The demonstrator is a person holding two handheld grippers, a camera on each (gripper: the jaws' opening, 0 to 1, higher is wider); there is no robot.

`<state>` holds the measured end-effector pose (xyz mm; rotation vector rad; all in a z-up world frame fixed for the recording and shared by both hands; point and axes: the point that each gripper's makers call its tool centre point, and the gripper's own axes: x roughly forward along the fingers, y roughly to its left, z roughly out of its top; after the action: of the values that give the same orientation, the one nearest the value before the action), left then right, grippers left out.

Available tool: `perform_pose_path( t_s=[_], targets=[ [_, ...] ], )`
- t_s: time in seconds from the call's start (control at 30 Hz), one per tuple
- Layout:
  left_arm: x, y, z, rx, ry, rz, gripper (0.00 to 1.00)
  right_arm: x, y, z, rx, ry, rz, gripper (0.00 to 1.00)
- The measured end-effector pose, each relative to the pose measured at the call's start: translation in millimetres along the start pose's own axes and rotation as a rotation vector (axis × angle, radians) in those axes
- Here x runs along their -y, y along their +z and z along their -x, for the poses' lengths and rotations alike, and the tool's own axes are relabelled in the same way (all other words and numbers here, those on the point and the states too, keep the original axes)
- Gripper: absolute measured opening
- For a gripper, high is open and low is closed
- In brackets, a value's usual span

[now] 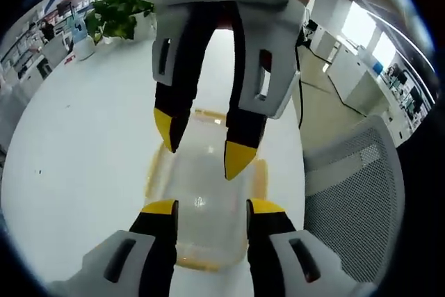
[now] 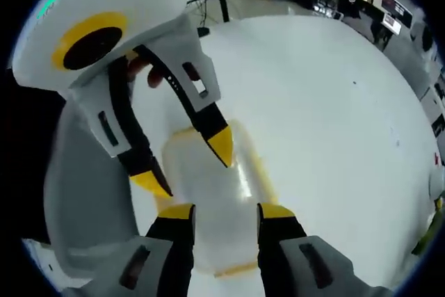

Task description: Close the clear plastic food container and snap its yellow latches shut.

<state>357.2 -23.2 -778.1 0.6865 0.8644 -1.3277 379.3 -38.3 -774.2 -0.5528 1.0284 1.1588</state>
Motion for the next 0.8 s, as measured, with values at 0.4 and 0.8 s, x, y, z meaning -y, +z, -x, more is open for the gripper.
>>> perform_pose_path(
  t_s=[0.4,0.8],
  targets=[
    [8.8,-2.9,-2.3,-0.03,0.038,-0.092,0.41,15.3,8.5,-1.8,0.016,-0.016,-0.034,0.34],
    [9.7,-2.7,-2.4,-0.027,0.049,-0.09,0.42,16.6,9.5,-8.0,0.003,0.012,-0.041,0.33]
  ],
)
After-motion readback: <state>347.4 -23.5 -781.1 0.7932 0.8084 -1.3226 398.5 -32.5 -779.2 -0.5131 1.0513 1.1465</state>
